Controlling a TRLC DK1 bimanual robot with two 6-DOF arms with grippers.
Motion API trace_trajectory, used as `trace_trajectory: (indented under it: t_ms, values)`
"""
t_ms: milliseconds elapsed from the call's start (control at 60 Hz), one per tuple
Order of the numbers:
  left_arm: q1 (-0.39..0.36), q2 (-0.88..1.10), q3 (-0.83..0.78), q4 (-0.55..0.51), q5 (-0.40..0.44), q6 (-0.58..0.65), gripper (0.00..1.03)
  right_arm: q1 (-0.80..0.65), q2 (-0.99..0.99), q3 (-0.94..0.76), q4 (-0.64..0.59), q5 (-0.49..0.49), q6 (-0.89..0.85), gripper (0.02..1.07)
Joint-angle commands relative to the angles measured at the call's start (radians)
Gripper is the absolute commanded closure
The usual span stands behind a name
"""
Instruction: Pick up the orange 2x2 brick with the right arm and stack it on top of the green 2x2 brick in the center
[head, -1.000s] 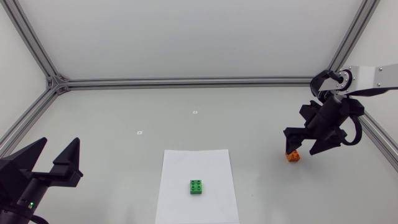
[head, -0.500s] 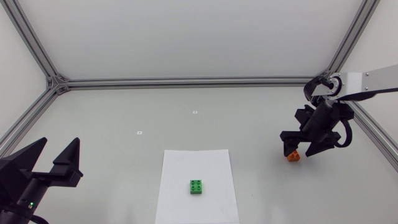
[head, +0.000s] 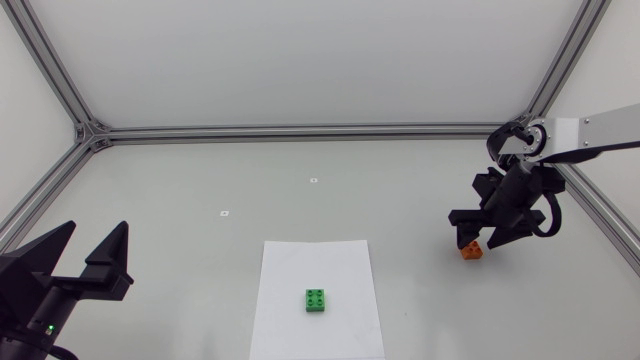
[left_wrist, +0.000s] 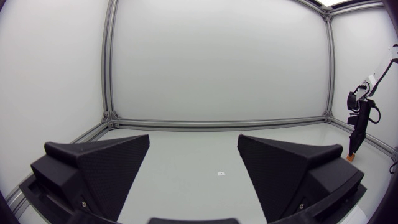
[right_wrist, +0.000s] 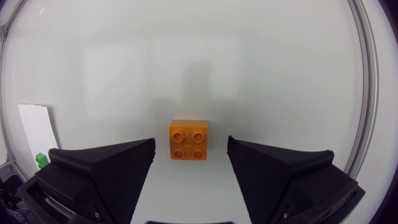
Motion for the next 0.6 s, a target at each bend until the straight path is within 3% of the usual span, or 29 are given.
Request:
trace_trajectory:
  t_ms: [0, 33, 117, 583]
  values:
    - [0.004, -0.008, -0.041, -0.015, 0.004, 0.013, 0.04, 0.003, 0.031, -0.005, 0.003, 0.007, -0.004, 0.25]
    - [0.004, -0.008, -0.041, -0.015, 0.006, 0.013, 0.04, 0.006, 0.034, -0.008, 0.006, 0.008, -0.004, 0.25]
    - [0.004, -0.008, -0.041, -0.015, 0.004, 0.013, 0.04, 0.006, 0.034, -0.018, 0.034, 0.005, -0.006, 0.42]
    - [0.004, -0.008, -0.041, -0.015, 0.004, 0.013, 0.04, 0.017, 0.005, -0.051, 0.035, 0.018, -0.006, 0.45]
